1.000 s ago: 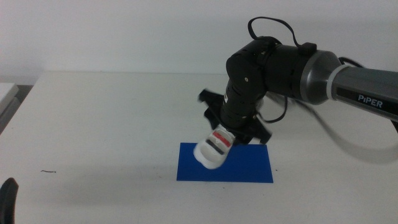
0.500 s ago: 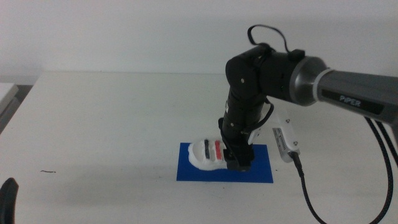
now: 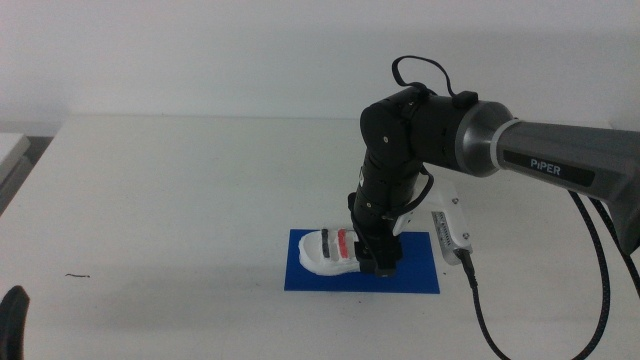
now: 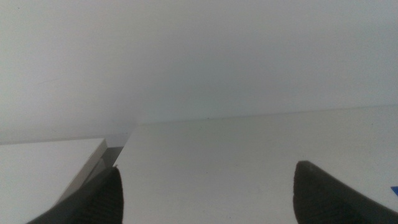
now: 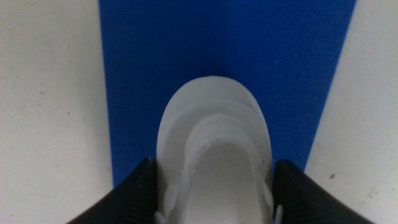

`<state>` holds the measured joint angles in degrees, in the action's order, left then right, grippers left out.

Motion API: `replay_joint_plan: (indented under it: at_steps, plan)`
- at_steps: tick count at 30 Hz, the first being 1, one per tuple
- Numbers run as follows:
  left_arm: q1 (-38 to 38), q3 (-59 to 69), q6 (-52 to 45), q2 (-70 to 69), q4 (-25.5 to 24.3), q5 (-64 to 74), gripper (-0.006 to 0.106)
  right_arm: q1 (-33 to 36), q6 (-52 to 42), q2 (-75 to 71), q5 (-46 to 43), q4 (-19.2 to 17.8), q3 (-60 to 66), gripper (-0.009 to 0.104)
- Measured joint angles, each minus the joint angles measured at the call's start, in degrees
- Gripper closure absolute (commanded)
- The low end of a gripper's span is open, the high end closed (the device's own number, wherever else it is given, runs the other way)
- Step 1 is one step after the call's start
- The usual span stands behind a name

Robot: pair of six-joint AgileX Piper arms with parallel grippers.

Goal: Use one arm to grab the shoe from the table and place it on the mat.

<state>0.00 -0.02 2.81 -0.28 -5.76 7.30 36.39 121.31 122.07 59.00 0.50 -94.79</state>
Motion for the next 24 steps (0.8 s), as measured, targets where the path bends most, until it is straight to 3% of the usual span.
replay_joint_plan:
  at_steps: [5, 7, 11, 13, 18, 20, 22, 24]
  plan:
    - [0.00, 0.00, 0.00, 0.00, 0.00, 0.00, 0.007, -0.08, 0.00, 0.04, -1.99, 0.08, 0.00, 0.076]
    - [0.00, 0.00, 0.00, 0.00, 0.00, 0.00, 0.007, -0.26, 0.00, 0.13, -2.83, 0.22, 0.00, 0.062]
    - [0.00, 0.00, 0.00, 0.00, 0.00, 0.00, 0.007, -0.43, 0.00, 0.13, -3.46, 0.22, 0.00, 0.022]
    - [0.00, 0.00, 0.00, 0.00, 0.00, 0.00, 0.007, -0.43, 0.00, 0.17, -3.46, 0.22, 0.00, 0.010]
    - [0.00, 0.00, 0.00, 0.00, 0.00, 0.00, 0.007, -0.52, -5.07, -1.65, -3.04, 1.32, 0.00, 0.006]
    - [0.00, 0.00, 0.00, 0.00, 0.00, 0.00, 0.007, -0.79, -11.54, -4.38, -1.30, 1.41, 0.00, 0.006]
    - [0.00, 0.00, 0.00, 0.00, 0.00, 0.00, 0.007, -1.36, -24.91, -8.31, 3.10, -0.50, 0.00, 0.006]
    - [0.00, 0.00, 0.00, 0.00, 0.00, 0.00, 0.007, -1.76, -48.48, -13.48, 7.60, -4.39, 0.00, 0.006]
